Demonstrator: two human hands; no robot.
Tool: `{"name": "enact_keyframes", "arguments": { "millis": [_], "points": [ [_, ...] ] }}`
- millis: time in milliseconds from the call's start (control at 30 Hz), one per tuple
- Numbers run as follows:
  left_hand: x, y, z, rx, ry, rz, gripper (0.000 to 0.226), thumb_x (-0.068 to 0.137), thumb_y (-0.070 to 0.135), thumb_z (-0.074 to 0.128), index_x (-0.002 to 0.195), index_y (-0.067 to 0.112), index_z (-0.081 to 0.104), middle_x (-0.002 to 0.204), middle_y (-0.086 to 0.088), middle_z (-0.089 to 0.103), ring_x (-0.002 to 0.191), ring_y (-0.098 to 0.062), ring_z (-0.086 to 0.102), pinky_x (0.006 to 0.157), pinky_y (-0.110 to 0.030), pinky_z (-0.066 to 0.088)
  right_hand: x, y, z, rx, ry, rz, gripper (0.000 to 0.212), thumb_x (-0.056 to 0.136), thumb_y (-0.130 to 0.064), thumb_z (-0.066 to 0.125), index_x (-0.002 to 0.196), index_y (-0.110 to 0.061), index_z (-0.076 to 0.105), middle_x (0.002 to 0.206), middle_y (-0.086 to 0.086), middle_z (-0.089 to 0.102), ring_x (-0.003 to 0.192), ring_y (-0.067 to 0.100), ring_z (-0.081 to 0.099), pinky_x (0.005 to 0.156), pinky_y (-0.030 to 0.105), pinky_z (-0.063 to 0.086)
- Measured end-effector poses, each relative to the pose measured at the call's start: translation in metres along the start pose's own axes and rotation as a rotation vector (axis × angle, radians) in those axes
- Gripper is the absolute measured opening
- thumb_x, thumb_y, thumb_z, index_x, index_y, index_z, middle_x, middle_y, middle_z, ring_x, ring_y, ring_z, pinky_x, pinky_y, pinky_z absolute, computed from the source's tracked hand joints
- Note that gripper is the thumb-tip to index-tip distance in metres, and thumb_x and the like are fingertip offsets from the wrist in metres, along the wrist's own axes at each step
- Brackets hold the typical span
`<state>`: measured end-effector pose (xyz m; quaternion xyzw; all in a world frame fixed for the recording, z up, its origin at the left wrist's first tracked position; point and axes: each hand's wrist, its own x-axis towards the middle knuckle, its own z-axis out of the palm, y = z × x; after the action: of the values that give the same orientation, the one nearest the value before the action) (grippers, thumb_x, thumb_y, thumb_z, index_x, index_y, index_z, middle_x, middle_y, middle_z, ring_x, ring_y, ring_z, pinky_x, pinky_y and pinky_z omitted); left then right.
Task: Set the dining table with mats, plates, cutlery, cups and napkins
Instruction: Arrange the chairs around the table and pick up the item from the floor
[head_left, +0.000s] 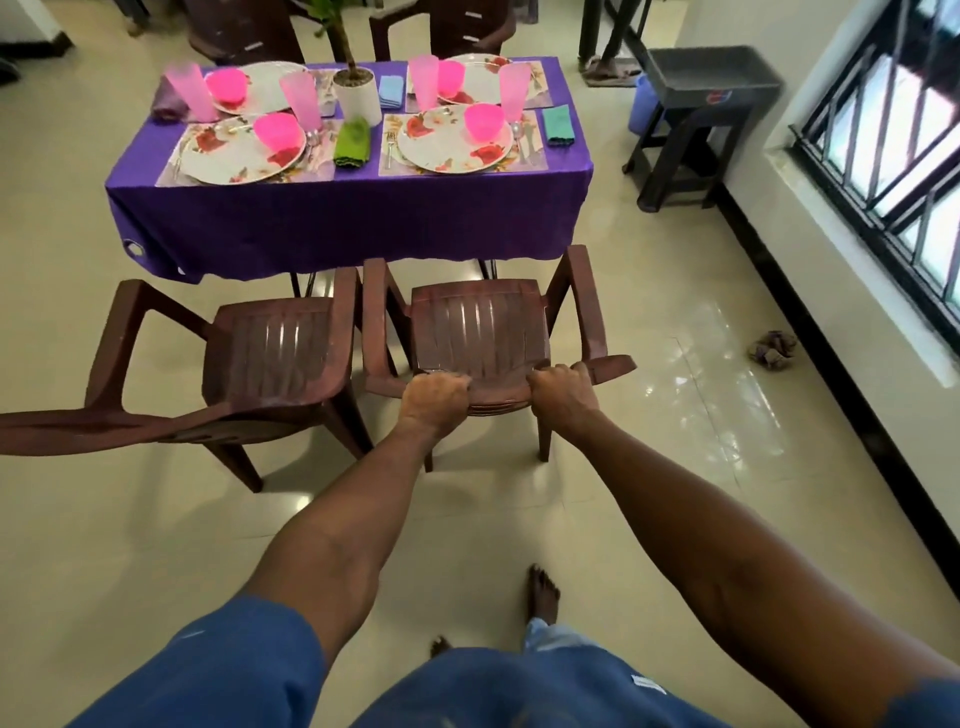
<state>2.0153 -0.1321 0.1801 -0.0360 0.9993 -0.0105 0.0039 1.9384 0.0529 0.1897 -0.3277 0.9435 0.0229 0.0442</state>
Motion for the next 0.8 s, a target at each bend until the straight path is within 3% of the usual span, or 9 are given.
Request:
{"name": "enact_keyframes", "arguments": {
  "millis": [567,800],
  "points": [
    [0.006,0.001,0.001,0.002,-0.046,-0.044,0.019,0.093,0.023,0.047,0.093,0.021,0.066,0.089,-0.001,0.070,0.083,-0.024,0.067,0.071,-0.035,0.053,0.006,0.009,-0.002,0.029,-0.026,-0.058,0.012,0.090,-0.017,0.055,0.097,-0.018,0.065,0.096,0.005,0.070,0.093,0.027,0.064,0.090,0.039,0.038],
    [0.002,0.002,-0.005,-0.015,-0.070,-0.056,0.013,0.092,0.024,0.052,0.093,0.024,0.065,0.090,0.001,0.069,0.085,-0.022,0.065,0.077,-0.034,0.047,0.003,0.000,-0.002,0.036,-0.056,0.036,0.028,0.088,-0.016,0.061,0.116,-0.016,0.060,0.115,0.008,0.064,0.112,0.029,0.053,0.099,0.047,0.036]
  ]
}}
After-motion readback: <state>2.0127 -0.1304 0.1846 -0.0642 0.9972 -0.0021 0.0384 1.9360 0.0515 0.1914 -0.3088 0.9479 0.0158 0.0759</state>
